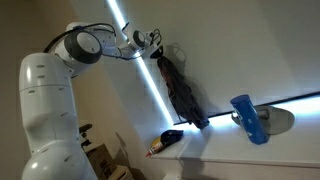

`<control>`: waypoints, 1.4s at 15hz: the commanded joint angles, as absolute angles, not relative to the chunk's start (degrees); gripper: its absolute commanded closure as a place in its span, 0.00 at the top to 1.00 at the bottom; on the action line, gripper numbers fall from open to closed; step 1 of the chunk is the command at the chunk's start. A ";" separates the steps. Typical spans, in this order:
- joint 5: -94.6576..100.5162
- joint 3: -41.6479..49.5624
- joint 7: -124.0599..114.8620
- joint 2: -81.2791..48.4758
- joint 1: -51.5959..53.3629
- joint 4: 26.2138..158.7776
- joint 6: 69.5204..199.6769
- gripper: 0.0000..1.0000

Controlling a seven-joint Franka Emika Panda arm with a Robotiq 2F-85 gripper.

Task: Place the t-shirt on the left side of the windowsill

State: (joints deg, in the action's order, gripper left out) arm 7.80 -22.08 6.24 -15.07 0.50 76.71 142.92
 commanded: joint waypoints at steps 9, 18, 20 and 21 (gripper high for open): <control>-1.57 -26.59 15.78 -18.17 -4.15 75.99 142.71 0.31; -3.52 -26.16 14.07 -18.41 -4.90 77.19 133.20 0.59; -3.52 -26.19 14.07 -18.39 -4.83 77.14 133.21 0.59; -3.52 -26.19 14.07 -18.39 -4.83 77.14 133.21 0.59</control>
